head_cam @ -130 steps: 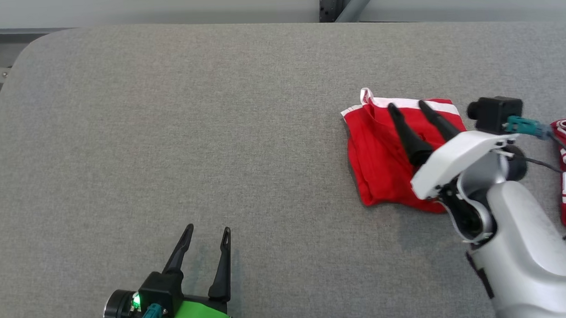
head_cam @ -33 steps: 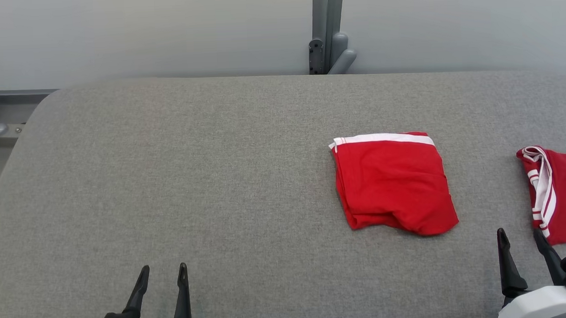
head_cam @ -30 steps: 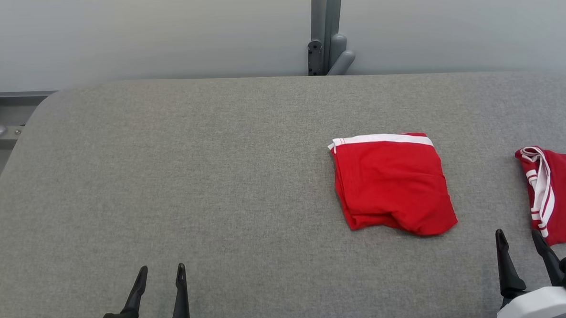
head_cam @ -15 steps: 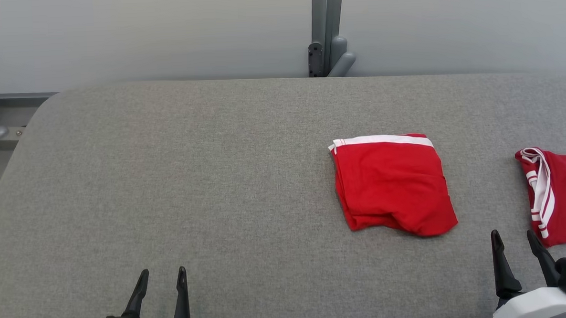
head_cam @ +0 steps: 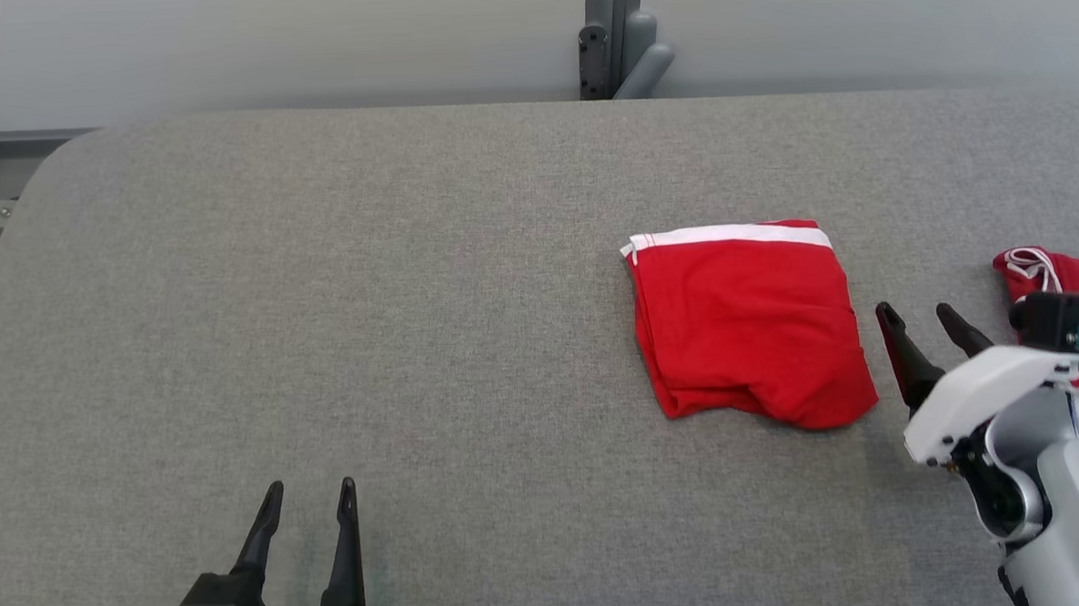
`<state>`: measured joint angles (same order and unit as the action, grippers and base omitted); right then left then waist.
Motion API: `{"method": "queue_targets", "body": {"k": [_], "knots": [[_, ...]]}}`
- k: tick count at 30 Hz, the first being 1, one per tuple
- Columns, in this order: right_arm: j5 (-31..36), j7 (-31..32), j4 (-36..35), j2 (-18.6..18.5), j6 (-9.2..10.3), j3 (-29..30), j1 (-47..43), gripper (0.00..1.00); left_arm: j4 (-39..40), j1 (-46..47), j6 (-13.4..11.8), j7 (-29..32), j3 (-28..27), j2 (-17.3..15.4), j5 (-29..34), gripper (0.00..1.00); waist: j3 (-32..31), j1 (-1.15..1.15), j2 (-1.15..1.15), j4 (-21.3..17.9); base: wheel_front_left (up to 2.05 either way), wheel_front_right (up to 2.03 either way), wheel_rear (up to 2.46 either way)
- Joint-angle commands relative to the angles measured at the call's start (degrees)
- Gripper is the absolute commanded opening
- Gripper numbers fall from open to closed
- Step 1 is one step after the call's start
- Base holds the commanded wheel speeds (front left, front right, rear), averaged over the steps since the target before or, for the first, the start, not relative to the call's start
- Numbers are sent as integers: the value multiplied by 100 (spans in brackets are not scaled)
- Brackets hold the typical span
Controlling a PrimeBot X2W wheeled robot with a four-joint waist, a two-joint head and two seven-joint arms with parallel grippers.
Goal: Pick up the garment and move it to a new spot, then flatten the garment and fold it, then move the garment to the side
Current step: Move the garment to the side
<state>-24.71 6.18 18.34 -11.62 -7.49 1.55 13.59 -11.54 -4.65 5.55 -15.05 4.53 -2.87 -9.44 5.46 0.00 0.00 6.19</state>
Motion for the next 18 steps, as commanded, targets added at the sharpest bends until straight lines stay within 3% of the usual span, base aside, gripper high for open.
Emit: {"method": "queue_targets", "body": {"k": [1, 6, 18], "knots": [[-87, 329, 106, -11, 0, -34, 211, 100, -4, 130, 32, -13, 19, -10, 49, 100, 213, 0, 0, 14, 0, 0, 0], [-45, 1115, 659, 118, 0, 27, 906, 100, -57, 303, 63, -13, 85, -10, -17, 100, 426, 0, 0, 157, 0, 0, 0], [-105, 1370, 1930, 362, 0, 434, 1647, 100, -89, 499, 60, -13, 190, -11, -95, 100, 613, 0, 0, 322, 0, 0, 0]]}}
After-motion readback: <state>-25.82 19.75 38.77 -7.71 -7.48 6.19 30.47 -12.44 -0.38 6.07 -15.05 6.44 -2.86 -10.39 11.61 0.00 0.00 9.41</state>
